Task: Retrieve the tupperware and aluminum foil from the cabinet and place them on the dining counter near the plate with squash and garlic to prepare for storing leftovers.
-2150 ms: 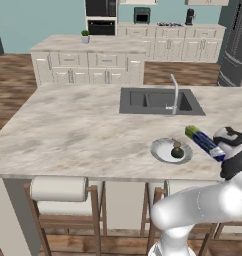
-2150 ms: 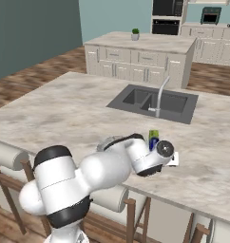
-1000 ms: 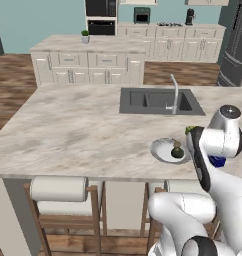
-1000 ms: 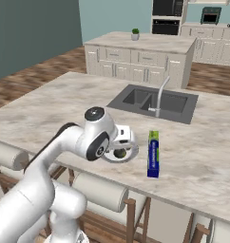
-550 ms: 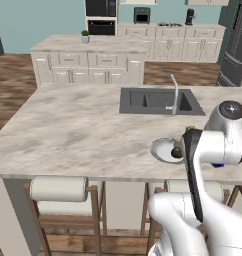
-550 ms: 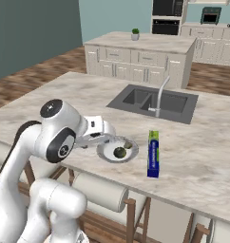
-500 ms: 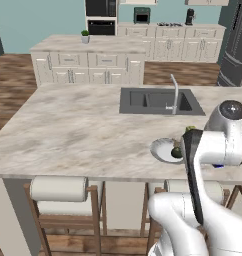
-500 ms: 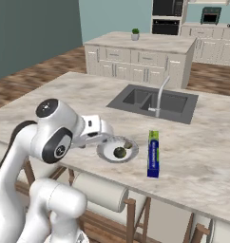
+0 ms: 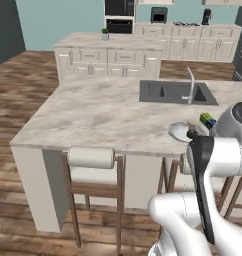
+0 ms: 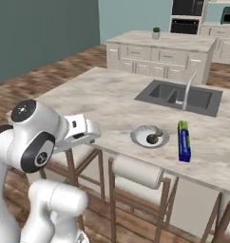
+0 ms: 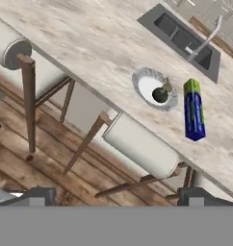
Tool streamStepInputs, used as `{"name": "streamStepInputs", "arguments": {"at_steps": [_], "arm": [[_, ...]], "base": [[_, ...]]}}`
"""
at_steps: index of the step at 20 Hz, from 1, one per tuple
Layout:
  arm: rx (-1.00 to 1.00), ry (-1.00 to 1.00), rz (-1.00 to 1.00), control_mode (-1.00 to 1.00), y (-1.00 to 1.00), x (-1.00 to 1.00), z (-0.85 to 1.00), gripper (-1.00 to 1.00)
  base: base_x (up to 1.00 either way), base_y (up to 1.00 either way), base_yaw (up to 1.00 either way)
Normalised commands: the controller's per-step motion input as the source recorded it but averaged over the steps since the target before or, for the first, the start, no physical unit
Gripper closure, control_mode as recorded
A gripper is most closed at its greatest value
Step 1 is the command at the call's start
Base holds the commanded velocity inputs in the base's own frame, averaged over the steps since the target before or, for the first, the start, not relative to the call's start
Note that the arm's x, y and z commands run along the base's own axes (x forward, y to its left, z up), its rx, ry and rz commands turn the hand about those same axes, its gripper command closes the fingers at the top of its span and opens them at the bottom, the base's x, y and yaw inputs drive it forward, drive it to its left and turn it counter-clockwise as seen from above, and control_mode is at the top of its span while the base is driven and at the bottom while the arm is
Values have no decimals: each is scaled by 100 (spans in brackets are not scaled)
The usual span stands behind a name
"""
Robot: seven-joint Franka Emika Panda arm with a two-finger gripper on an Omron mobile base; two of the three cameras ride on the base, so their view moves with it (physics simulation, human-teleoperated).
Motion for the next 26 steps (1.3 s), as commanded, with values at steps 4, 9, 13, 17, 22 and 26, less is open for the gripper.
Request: {"name": "streamStepInputs", "arguments": {"at_steps": [4,9,13,17,22,26], "arm": [[0,0,0,100,0,0,0,-100],[0,0,0,100,0,0,0,-100],[0,0,0,100,0,0,0,-100],[0,0,0,100,0,0,0,-100],[0,0,0,100,0,0,0,-100],[0,0,0,100,0,0,0,-100]], "base": [[-72,100,31],[-15,100,36],[42,100,29],[92,100,17],[100,100,7],[100,100,0]]}}
